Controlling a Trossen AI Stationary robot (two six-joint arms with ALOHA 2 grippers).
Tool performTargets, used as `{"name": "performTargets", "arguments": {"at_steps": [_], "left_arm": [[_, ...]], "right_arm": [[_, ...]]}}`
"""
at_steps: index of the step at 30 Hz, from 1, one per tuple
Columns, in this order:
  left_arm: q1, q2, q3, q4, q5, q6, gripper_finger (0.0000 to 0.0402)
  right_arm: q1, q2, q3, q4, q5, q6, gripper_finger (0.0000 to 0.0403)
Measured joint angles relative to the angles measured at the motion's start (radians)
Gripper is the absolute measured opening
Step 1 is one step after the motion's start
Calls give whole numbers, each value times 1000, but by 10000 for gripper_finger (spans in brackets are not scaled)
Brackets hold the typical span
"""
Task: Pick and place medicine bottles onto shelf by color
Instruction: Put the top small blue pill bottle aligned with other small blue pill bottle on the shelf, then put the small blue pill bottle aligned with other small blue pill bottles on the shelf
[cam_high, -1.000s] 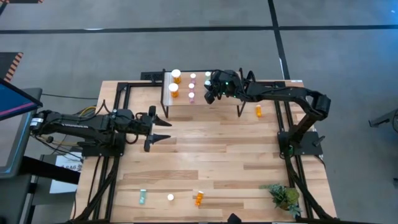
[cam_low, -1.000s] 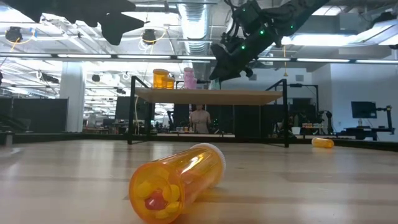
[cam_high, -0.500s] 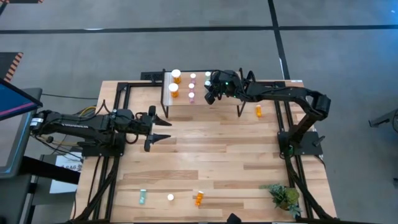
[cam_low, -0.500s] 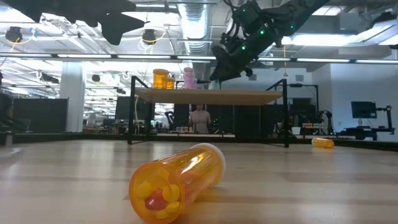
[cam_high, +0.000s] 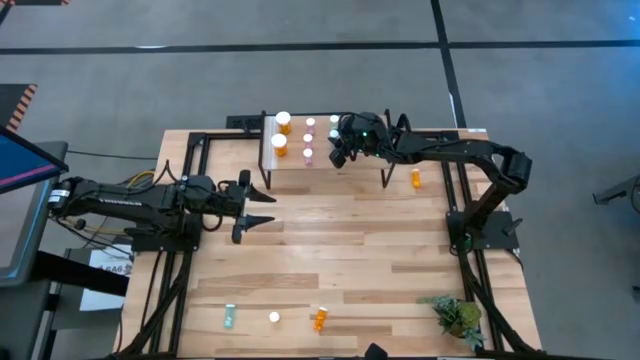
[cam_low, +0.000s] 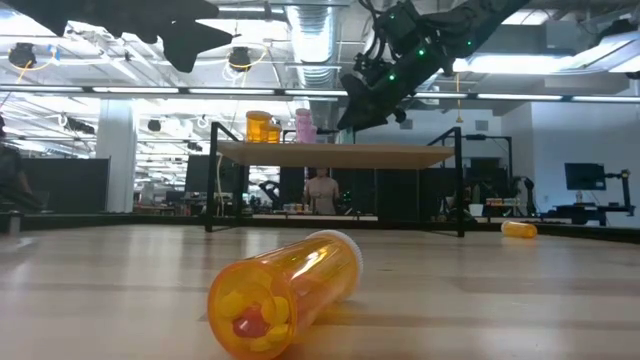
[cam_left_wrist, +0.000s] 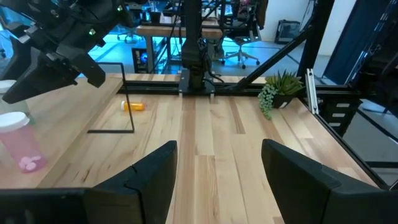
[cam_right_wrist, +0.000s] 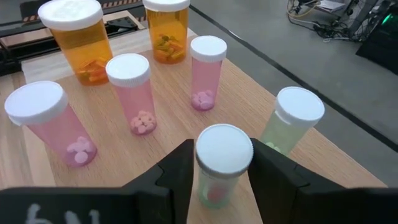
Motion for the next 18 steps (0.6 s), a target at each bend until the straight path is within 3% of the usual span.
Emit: {"name": "performTargets", "arguments": {"at_steps": [10,18], "left_arm": [[0,0,0,-2,0,-3,222],[0,1,0,-15,0,-3,222]], "right_arm": [[0,0,0,25,0,11,230],[3,-71,31,-42,0,19,244]]}}
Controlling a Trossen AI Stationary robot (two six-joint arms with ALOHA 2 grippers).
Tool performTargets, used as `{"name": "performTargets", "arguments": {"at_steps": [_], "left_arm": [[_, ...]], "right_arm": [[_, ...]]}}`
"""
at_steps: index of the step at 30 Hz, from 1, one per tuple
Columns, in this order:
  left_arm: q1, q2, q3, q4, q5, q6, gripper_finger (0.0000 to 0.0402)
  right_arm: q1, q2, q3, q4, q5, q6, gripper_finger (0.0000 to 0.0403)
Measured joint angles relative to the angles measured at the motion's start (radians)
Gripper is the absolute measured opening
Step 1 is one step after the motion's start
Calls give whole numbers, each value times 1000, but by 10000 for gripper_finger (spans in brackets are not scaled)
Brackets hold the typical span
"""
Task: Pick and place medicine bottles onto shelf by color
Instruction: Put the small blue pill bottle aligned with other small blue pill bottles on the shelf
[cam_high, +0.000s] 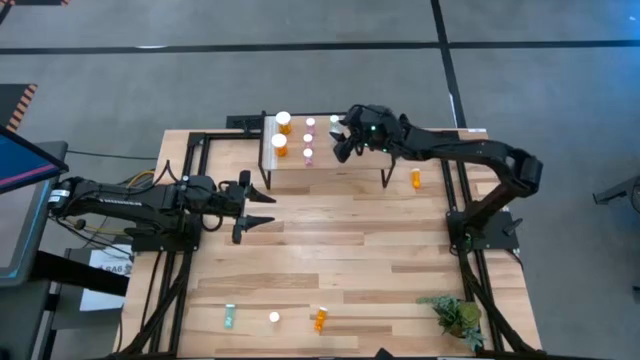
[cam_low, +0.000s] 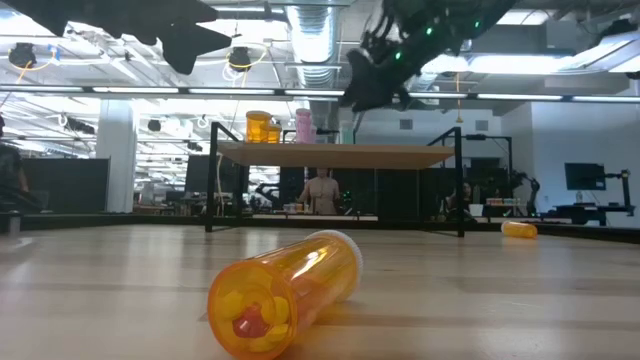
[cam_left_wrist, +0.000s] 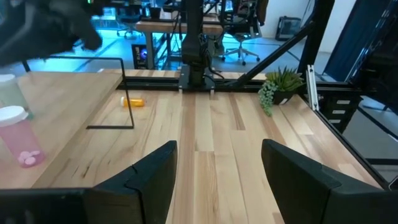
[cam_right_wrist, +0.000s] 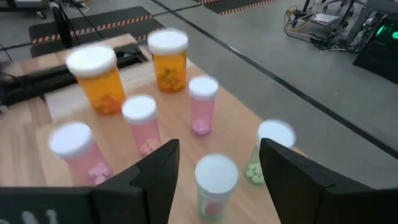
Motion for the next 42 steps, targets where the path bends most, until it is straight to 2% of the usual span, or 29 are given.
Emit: {"name": "performTargets", "arguments": {"at_steps": [6,9,17,23,28,31,35,42], "left_arm": [[0,0,0,-10,0,-8,222],[0,0,0,-15,2,-19,222],[0,0,0,-28,33,-50,222],[0,0,0,-29,32,-47,222],[0,0,0,-17,32,-50,222],[-1,0,0,-2,32,-51,222],[-3,9,1,32,35,-71,222],[-8,17,0,39,37,-73,222]], "right_arm": [[33,-84,41,-122,-2,20,245],[91,-126,39,-149,-21,17,245],[421,-197,39,-63,2,-46,245],[657,-186,39,-20,118,-72,245],[779,-130,26,17,228,-69,245],[820,-57,28,153,242,-88,245],[841,41,28,344,242,-190,245],[798,61,38,327,241,-137,245]]}}
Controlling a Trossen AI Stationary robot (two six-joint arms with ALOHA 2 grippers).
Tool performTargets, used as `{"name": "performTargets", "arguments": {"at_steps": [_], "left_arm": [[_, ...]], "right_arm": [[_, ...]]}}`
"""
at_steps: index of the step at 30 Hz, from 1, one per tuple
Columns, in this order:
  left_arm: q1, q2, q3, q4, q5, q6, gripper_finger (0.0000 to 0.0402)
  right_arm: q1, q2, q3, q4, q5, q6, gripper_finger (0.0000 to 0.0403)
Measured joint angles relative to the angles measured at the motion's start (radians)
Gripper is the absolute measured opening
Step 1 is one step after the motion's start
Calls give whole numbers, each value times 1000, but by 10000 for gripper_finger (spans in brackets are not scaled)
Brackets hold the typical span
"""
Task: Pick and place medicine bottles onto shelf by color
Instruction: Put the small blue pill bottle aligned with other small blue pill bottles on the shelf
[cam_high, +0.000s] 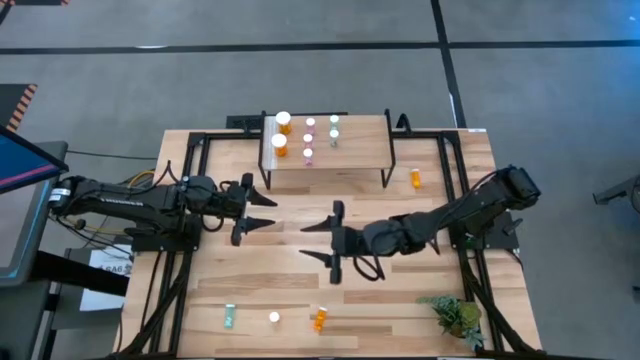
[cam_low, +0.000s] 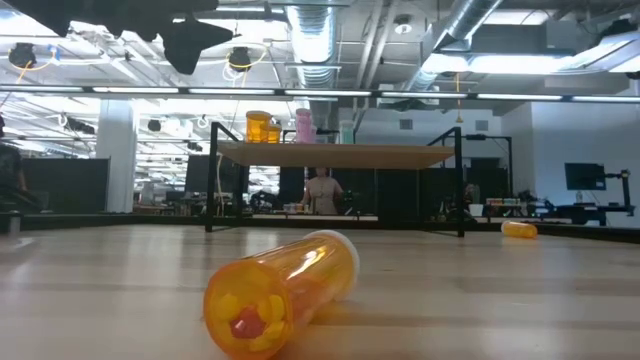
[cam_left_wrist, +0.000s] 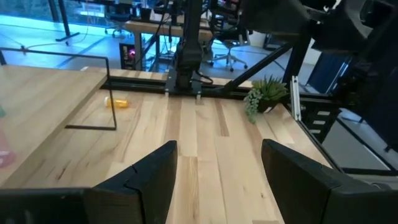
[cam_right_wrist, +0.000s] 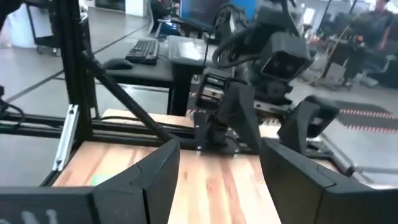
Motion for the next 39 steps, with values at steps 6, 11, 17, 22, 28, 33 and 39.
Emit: {"name": "performTargets", "arguments": {"at_steps": [6,11,17,22,28,33,39], "left_arm": [[-23,0,0,-4,50,-11,222],[-42,0,0,-4,38,-6,222],[-44,0,0,-4,0,-3,222],[-43,0,0,-4,-11,-1,222],[-43,0,0,-6,-11,-1,222],[-44,0,0,-16,-11,-27,222],[-64,0,0,-15,-13,-38,222]], "right_arm": [[-3,0,0,4,-12,20,245],[-4,0,0,2,-13,20,245],[-5,0,0,-5,-16,16,245],[-11,0,0,-3,-16,-4,245],[-40,6,0,-2,-40,4,245],[-62,12,-1,-3,-79,25,245],[-60,12,-1,-4,-87,25,245]]}}
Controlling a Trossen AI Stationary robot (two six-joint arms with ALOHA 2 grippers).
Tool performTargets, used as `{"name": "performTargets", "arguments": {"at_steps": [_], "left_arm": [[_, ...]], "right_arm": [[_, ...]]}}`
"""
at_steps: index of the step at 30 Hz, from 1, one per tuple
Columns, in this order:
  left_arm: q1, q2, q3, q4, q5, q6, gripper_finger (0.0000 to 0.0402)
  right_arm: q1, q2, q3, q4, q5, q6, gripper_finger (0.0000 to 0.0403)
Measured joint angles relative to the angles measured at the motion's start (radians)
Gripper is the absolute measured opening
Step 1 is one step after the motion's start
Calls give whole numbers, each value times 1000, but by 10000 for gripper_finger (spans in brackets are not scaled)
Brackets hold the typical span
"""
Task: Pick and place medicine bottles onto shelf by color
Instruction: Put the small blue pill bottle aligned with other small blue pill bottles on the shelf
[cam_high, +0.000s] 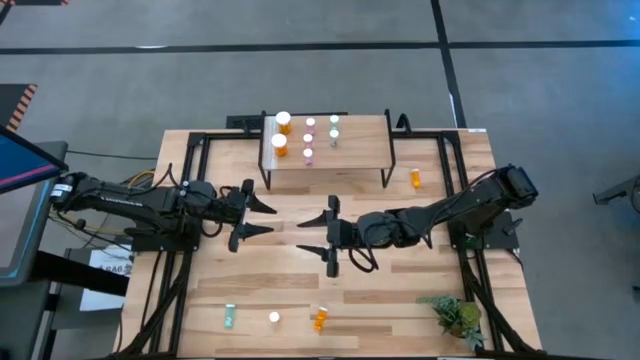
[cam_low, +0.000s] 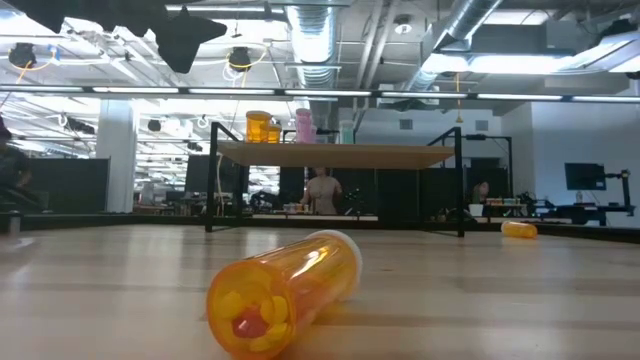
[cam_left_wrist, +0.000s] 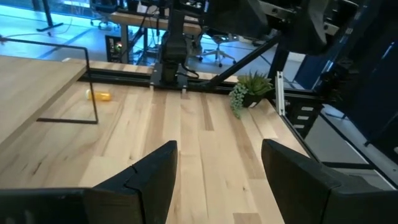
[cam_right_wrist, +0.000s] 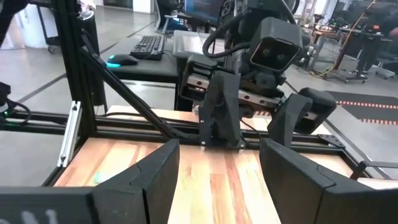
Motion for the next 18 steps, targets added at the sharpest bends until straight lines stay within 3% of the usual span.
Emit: {"name": "performTargets", "arguments": {"at_steps": [9,18], "left_arm": [[-38,0,0,3,-71,6,222],[-39,0,0,3,-77,12,222]], "right_arm": [[3,0,0,-3,-1,0,245],[3,0,0,-4,-1,0,245]]}}
